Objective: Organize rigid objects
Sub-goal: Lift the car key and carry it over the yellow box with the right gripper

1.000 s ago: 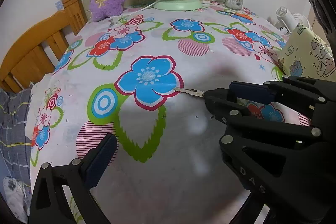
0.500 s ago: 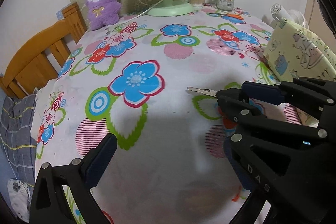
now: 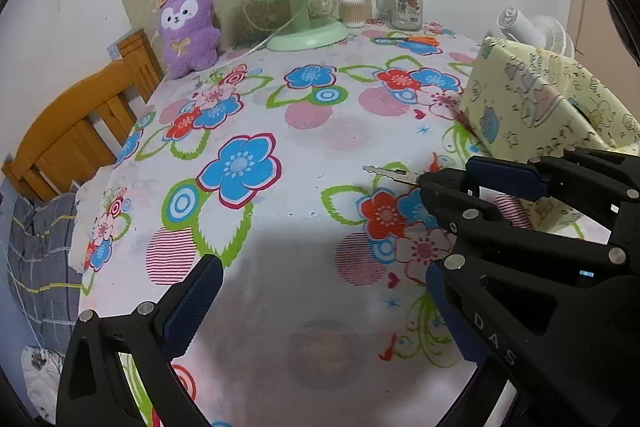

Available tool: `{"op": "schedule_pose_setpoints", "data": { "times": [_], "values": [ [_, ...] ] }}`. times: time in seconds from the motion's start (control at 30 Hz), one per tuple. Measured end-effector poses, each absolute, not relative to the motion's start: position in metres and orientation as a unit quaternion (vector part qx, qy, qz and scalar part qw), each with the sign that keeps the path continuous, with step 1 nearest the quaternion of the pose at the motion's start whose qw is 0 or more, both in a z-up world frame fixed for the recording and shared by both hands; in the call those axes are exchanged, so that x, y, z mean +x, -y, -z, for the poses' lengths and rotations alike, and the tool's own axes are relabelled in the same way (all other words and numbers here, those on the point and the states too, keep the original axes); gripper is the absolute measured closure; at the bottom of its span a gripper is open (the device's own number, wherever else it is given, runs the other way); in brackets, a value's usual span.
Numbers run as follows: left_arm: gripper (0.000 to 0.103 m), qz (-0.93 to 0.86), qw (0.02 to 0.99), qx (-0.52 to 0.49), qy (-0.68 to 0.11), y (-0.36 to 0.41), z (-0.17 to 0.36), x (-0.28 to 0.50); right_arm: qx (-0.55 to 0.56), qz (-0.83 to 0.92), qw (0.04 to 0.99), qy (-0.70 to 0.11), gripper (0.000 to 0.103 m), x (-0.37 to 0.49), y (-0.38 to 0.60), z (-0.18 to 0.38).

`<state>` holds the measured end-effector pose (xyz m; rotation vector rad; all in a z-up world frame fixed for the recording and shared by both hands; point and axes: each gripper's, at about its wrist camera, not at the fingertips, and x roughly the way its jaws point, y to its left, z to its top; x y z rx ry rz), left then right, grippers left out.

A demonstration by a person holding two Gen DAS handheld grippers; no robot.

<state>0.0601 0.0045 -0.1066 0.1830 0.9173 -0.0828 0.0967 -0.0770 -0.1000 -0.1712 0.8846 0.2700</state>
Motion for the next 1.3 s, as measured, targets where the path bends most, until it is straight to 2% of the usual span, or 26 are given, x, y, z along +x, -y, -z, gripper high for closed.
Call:
{"op": "schedule_pose_setpoints", "data": {
  "times": [1.3],
  "values": [
    [0.001, 0.063, 0.920, 0.120, -0.368, 0.078, 0.014, 0.015, -0.047, -0.093, 0.928, -0.358, 0.068, 0.043, 0.164, 0.004]
  ]
}}
